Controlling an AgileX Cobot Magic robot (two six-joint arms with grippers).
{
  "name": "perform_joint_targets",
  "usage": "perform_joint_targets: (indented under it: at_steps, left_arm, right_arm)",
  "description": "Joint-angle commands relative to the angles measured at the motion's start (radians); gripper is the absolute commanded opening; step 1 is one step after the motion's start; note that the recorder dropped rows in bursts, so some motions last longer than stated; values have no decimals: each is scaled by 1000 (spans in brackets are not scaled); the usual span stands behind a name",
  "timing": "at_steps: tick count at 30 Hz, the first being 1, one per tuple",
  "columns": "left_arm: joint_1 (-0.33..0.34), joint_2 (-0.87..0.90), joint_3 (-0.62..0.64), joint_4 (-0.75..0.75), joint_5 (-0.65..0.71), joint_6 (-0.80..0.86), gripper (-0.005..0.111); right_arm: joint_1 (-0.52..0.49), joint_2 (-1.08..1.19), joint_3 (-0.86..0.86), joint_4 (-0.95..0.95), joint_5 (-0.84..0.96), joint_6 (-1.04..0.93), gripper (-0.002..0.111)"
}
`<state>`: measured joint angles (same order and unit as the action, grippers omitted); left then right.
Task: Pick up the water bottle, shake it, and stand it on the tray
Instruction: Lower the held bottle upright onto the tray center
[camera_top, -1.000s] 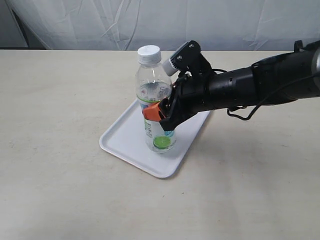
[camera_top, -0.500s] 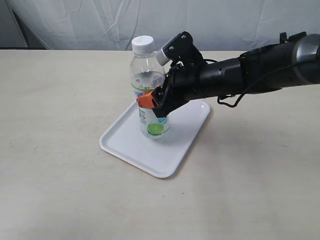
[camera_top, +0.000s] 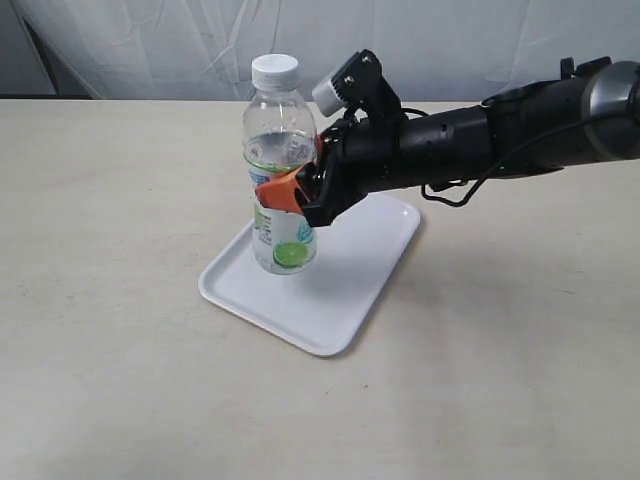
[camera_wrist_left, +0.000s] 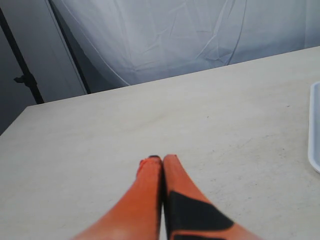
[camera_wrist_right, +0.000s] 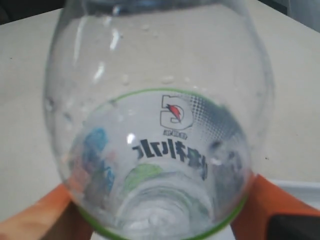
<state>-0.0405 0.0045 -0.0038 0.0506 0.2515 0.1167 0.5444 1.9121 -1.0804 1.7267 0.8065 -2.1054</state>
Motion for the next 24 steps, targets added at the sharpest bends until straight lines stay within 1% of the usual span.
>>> perform_joint_targets:
  at_steps: [1,3,7,8,10,12,15,20,24]
  left_arm:
    - [-2,-5,4,-4,-13,-3,0]
    - [-2,-5,4,-4,-13,-3,0]
    - [-2,-5,4,-4,-13,-3,0]
    - [-2,-5,4,-4,-13,-3,0]
    - [-2,-5,4,-4,-13,-3,0]
    - [-2,-5,4,-4,-13,-3,0]
    - [-2,-5,4,-4,-13,-3,0]
    - [-2,-5,4,-4,-13,-3,0]
    - [-2,-5,4,-4,-13,-3,0]
  right_arm:
    - [-2,-15,-9,18,105,-4,-1]
    - [5,-16,-9,18,115,-2,-1]
    - [5,-18,24,18,255,12,-1]
    - [5,-20,36,18,235,0,-1]
    - [11,-34,56,18,74,-1,-1]
    - [14,-43,70,18,17,-1,-1]
    - [16,-49,79,18,-14,-1,-1]
    - [64,-96,79,18,-314,-1,-1]
    - [94,-107,79,18,-395,-1,-1]
